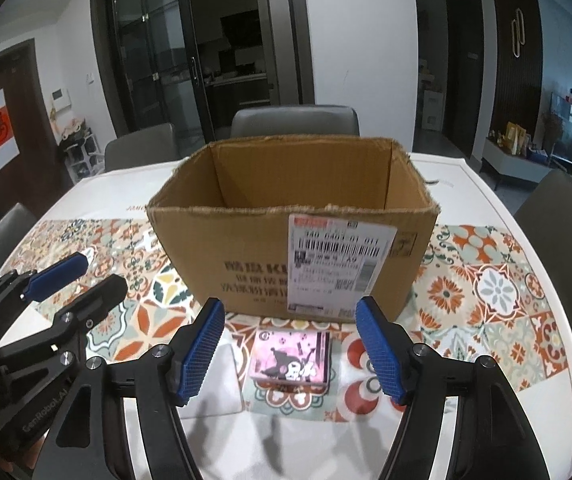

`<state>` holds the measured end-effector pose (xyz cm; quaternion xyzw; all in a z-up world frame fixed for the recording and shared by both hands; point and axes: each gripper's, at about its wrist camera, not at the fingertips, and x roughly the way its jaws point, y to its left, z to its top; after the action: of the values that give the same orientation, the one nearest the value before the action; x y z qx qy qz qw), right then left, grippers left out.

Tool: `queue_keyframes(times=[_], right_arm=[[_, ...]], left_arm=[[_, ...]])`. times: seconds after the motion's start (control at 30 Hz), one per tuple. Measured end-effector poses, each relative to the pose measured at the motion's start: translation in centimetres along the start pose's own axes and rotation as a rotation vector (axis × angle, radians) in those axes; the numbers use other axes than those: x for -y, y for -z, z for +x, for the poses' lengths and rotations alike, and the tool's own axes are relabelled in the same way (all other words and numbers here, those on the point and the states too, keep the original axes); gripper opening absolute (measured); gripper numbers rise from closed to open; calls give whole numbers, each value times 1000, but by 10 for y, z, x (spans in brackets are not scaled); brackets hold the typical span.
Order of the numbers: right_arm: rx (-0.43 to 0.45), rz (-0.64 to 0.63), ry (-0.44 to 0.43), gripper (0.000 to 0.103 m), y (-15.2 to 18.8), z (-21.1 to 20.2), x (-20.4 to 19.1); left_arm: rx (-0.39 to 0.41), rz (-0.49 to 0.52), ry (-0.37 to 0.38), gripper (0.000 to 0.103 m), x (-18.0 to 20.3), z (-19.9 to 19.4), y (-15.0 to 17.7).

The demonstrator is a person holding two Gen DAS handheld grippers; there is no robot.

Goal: Organize soft objects
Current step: 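Lower both tools toward the white tissue and pink Kuromi tissue pack, then grasp the white tissue with the left tool while the right tool grasps the Kuromi pack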

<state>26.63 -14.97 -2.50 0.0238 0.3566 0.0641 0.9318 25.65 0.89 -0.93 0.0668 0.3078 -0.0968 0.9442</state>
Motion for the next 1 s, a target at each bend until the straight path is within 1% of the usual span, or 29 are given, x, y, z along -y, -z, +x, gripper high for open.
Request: queue_keyframes(times=[0.13, 0.33, 0.37, 0.4, 0.43, 0.57, 0.83, 1.0], right_arm=[[-10, -11, 8, 69, 4, 4, -2], [-49, -29, 5, 69, 11, 16, -6], [-73, -32, -1, 71, 14, 21, -7], [-80, -30, -2, 76, 16, 24, -7], [-83, -28, -2, 78, 17, 26, -6], [-104, -19, 0, 78, 21, 34, -5], [-203, 10, -5, 78, 30, 62, 0], [-253, 29, -18, 78, 35, 75, 2]], left_arm=[[-29, -7, 8, 48, -2, 6, 10], [-67, -3, 31, 54, -1, 14, 27], [-71, 1, 35, 55, 0, 15, 29], [-78, 6, 38, 55, 1, 16, 32], [-83, 10, 43, 56, 2, 18, 35], [-103, 10, 54, 57, 3, 23, 44], [-163, 18, 89, 59, 10, 41, 56], [-207, 18, 120, 62, 17, 53, 64]])
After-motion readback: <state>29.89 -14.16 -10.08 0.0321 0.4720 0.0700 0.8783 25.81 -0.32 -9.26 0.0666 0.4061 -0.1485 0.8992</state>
